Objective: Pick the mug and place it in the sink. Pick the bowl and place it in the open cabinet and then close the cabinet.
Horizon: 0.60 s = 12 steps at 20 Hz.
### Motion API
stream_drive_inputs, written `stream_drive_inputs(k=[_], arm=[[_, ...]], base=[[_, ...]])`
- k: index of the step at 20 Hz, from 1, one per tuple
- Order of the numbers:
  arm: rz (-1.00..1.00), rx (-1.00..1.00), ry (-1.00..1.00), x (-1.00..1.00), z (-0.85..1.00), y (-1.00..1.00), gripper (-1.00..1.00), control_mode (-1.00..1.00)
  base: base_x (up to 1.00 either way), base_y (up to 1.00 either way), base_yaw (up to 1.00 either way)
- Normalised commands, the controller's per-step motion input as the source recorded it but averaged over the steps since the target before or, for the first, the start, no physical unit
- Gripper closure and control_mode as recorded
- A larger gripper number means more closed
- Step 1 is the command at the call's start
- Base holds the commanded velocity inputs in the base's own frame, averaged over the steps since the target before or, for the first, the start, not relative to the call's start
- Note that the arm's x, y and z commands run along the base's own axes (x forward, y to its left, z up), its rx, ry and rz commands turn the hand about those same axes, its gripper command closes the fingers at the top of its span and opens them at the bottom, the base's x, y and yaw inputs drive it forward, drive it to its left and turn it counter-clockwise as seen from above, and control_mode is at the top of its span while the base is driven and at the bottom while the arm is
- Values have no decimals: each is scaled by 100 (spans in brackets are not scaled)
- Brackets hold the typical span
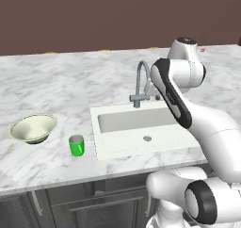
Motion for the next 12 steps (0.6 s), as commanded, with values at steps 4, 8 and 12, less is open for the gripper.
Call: stream_drive_inputs(k=[4,8,12], arm=[[1,0,0,-13,-4,12,-100,-100],[0,0,1,-36,-15,31,-100,-100],[3,0,1,-38,-18,39,-100,-100]], base=[[0,0,0],[0,0,0],[0,0,0]])
